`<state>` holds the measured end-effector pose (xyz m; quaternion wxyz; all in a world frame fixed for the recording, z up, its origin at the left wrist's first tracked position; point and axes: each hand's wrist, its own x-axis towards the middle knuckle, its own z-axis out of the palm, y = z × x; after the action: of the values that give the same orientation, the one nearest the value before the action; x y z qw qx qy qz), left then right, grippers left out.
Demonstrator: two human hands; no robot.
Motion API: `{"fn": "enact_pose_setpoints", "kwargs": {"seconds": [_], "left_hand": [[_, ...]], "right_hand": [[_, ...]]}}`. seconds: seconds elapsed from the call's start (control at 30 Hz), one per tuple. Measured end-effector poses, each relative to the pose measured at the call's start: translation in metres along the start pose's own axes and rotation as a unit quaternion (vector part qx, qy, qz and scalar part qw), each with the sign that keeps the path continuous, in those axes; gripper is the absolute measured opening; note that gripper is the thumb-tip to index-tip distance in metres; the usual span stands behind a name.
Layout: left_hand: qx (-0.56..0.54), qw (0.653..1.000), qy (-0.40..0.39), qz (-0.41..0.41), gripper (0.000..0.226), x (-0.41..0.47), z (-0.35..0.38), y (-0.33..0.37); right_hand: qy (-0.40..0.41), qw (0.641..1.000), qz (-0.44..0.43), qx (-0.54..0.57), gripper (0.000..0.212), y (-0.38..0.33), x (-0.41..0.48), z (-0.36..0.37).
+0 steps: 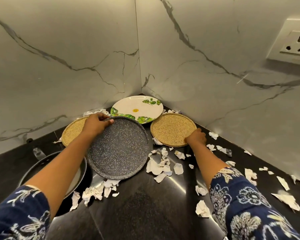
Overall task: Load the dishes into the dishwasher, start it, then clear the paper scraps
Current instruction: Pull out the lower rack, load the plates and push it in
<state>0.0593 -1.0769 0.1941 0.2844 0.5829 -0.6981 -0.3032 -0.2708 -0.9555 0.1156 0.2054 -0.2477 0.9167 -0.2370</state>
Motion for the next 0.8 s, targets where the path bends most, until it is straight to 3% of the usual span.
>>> {"fn": "enact_pose_setpoints", "kwargs": {"seconds": [0.27, 0.37, 0.47, 0.63, 0.8], "left_hand": [[-0.171, 0.983, 0.054, -0.029, 0.022, -0.011, -0.014, 0.001], [-0.251, 0.96, 0.112, -0.049, 0.025, -0.024, -0.011, -0.002], [-0.338, 0.922, 0.158, -0.1, 0.032, -0.036, -0.003, -0.013], [-0.44, 0.868, 0.166, -0.162, 0.027, -0.047, 0.008, -0.028], [-0.476, 0.853, 0.159, -0.144, 0.019, -0.065, 0.004, -0.018]], "right_hand": [[0.032, 0.999, 0.04, -0.007, 0.032, -0.004, 0.016, -0.001], [0.017, 0.998, 0.063, 0.017, 0.03, -0.005, 0.015, -0.004], [0.009, 0.99, 0.092, 0.108, 0.034, -0.006, 0.018, -0.005], [-0.053, 0.943, 0.132, 0.302, 0.037, -0.015, 0.018, -0.012], [-0.081, 0.851, 0.103, 0.509, 0.022, -0.026, -0.027, -0.033]]}}
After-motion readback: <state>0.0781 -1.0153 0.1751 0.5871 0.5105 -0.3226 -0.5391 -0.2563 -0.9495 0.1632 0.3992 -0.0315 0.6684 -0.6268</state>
